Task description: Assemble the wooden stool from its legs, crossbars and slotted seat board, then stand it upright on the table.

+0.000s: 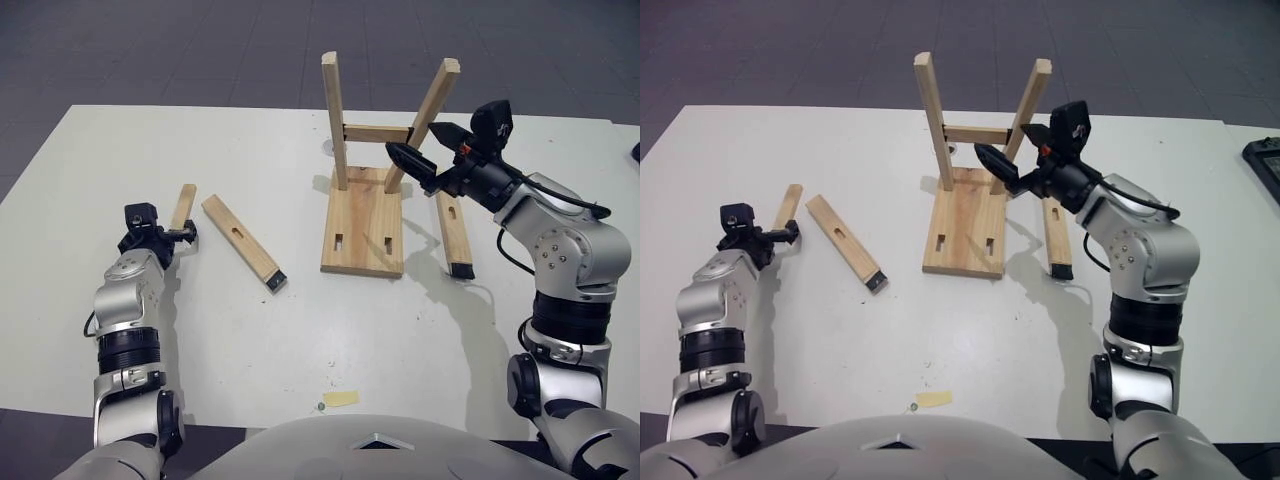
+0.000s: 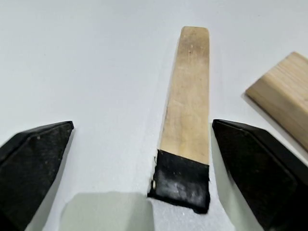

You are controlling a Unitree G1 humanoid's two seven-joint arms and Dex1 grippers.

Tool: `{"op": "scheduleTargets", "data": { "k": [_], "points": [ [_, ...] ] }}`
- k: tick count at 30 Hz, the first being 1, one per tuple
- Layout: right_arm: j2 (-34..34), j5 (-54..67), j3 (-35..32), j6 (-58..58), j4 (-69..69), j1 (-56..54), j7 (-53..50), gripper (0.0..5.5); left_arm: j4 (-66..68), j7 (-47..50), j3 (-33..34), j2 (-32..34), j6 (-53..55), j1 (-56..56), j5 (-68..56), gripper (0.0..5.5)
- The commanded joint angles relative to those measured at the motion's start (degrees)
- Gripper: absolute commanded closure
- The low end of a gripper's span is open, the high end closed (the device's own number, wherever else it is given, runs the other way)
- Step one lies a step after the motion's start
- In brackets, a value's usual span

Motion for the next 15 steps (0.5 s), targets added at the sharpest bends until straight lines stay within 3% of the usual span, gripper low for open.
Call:
{"op": "scheduleTargets", "data": {
  "k": [1, 15],
  "points": [
    [0.96, 3.21, -1.36, 2.11, -1.46, -1.57, -2.21, 0.1, 6.1, -1.42, -0.59, 0.26, 0.53, 0.32, -0.04, 0.75],
    [4.66, 12.5, -4.35, 5.06, -5.14, -3.36, -11.73, 0.1, 10.49, -13.71, -9.55, 5.4, 8.08, 0.59, 0.37, 3.26]
  ]
}}
